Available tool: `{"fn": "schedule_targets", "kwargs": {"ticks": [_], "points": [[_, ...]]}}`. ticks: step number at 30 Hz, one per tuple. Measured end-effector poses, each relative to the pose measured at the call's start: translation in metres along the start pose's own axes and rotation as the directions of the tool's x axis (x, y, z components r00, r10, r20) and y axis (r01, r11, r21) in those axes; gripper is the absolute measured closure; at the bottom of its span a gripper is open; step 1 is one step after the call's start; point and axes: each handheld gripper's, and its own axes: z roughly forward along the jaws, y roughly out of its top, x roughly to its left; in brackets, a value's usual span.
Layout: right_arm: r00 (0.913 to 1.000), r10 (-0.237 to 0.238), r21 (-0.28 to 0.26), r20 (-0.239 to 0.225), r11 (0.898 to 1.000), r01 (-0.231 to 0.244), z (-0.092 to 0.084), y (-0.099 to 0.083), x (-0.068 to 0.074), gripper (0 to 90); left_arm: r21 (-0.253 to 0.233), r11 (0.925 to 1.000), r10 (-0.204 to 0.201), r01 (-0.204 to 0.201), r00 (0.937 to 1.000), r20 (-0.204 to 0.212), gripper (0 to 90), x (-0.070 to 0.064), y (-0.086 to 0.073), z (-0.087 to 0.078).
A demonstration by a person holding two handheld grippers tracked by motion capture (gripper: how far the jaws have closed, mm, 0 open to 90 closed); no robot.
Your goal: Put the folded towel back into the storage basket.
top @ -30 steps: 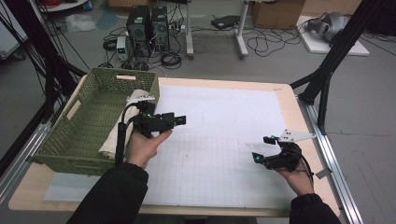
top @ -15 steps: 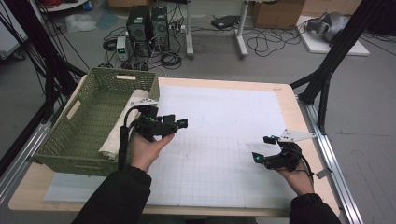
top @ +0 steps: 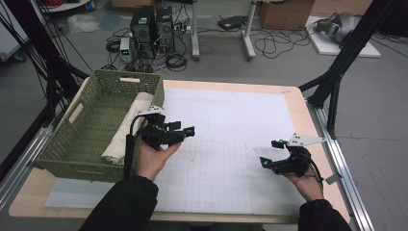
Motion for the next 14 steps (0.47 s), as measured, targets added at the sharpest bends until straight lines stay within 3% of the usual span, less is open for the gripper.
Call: {"fn": "schedule_targets", "kwargs": {"ticks": [14], "points": [[1.0000,-0.004,0.000,0.000,1.000,0.004,0.001,0.000,0.000,12.0,0.017,0.9998,0.009,-0.009,1.0000,-0.004,31.1,-0.002,-0.014,0.004]]}}
